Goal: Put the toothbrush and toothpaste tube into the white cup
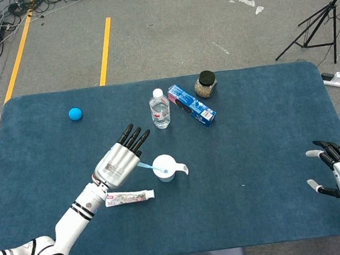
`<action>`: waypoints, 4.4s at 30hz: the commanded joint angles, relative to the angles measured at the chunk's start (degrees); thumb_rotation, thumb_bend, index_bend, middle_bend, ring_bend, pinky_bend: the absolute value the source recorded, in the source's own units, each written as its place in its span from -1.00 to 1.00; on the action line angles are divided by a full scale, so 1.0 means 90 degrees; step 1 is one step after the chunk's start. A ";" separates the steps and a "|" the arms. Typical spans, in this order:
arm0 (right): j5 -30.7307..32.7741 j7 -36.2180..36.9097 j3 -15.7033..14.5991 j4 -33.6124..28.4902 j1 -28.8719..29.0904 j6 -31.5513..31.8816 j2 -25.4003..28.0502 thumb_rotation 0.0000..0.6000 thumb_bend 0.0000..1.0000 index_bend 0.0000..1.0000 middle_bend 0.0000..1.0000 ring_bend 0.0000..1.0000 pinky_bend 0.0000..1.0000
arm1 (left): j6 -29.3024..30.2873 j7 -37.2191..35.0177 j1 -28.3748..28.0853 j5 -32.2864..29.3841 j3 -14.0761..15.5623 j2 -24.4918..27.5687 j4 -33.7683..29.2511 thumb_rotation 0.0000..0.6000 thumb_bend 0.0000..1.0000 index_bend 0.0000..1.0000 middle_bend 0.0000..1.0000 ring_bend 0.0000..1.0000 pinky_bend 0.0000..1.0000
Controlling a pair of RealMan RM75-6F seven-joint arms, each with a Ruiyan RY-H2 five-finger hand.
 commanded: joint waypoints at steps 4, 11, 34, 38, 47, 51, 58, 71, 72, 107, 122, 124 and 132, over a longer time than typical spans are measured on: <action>-0.0008 0.0090 0.0006 0.0000 -0.0013 0.0027 0.0033 1.00 -0.80 -0.29 -0.55 -0.63 -0.11 | 0.0029 0.0335 -0.0231 -0.0179 0.0048 -0.0214 0.0238 1.00 -0.07 0.15 -1.00 -1.00 -1.00; -0.0030 0.0187 0.0001 0.0000 -0.0026 0.0049 0.0068 1.00 -0.80 -0.29 -0.55 -0.63 -0.11 | 0.0083 0.0690 -0.0449 -0.0174 0.0138 -0.0405 0.0472 1.00 -0.07 0.15 -1.00 -1.00 -1.00; -0.0015 0.0214 0.0003 -0.0033 -0.0031 0.0025 0.0095 1.00 -0.80 -0.29 -0.55 -0.63 -0.11 | 0.0268 0.0997 -0.0682 0.1010 0.0530 -0.0635 0.0902 1.00 -0.07 -0.23 -1.00 -1.00 -1.00; -0.0030 0.0233 -0.0001 -0.0035 -0.0035 0.0035 0.0099 1.00 -0.80 -0.29 -0.55 -0.63 -0.11 | 0.0276 0.0922 -0.0677 0.1153 0.0531 -0.0705 0.0967 1.00 -0.07 -0.39 -1.00 -1.00 -1.00; -0.0041 0.0294 0.0003 -0.0033 -0.0055 0.0074 0.0126 1.00 -0.80 -0.29 -0.55 -0.63 -0.11 | 0.0693 0.0861 -0.0319 0.1074 0.0516 -0.0480 0.0294 1.00 -0.29 -0.79 -1.00 -1.00 -1.00; -0.0026 0.0282 0.0012 -0.0036 -0.0065 0.0089 0.0124 1.00 -0.80 -0.29 -0.55 -0.63 -0.11 | 0.1155 0.0654 0.0154 0.0567 0.0534 -0.0061 -0.0746 1.00 -0.44 -0.79 -1.00 -1.00 -1.00; 0.0003 0.0173 0.0022 -0.0055 -0.0064 0.0078 0.0092 1.00 -0.80 -0.29 -0.55 -0.63 -0.11 | 0.1716 -0.0084 0.0929 0.0196 0.0811 0.0931 -0.2068 1.00 -0.64 -0.75 -0.90 -0.72 -0.61; 0.0123 0.0076 0.0074 -0.0061 -0.0057 0.0040 0.0071 1.00 -0.80 -0.29 -0.55 -0.63 -0.11 | 0.1676 -0.2312 0.1910 0.0086 0.1183 0.1684 -0.1741 1.00 -0.85 -0.63 -0.30 -0.12 0.23; 0.0128 0.0084 0.0077 -0.0062 -0.0057 0.0040 0.0073 1.00 -0.80 -0.29 -0.55 -0.63 -0.11 | 0.1656 -0.2512 0.1963 0.0101 0.1179 0.1662 -0.1658 1.00 -0.85 -0.62 -0.38 -0.22 0.14; 0.0179 0.0397 0.0138 -0.0029 -0.0110 0.0112 0.0164 1.00 -0.80 -0.29 -0.55 -0.63 -0.11 | -0.0298 -0.6020 0.2035 -0.0507 0.0495 -0.0358 0.0727 1.00 -0.86 -0.23 -1.00 -1.00 -0.89; 0.0151 0.0525 0.0149 -0.0043 -0.0155 0.0201 0.0207 1.00 -0.80 -0.29 -0.55 -0.63 -0.11 | -0.0250 -0.5705 0.1997 -0.0459 0.0571 -0.1064 0.1222 1.00 -0.86 -0.43 -1.00 -1.00 -0.89; 0.0146 0.0554 0.0151 -0.0047 -0.0160 0.0212 0.0219 1.00 -0.80 -0.29 -0.55 -0.63 -0.11 | -0.0185 -0.5574 0.1992 -0.0516 0.0559 -0.1199 0.1338 1.00 -0.86 -0.43 -1.00 -1.00 -0.89; 0.0157 0.0639 0.0170 -0.0034 -0.0190 0.0267 0.0235 1.00 -0.80 -0.29 -0.55 -0.63 -0.11 | -0.0202 -0.5329 0.1953 -0.0805 0.0509 -0.1544 0.1643 1.00 -0.86 -0.41 -1.00 -1.00 -0.89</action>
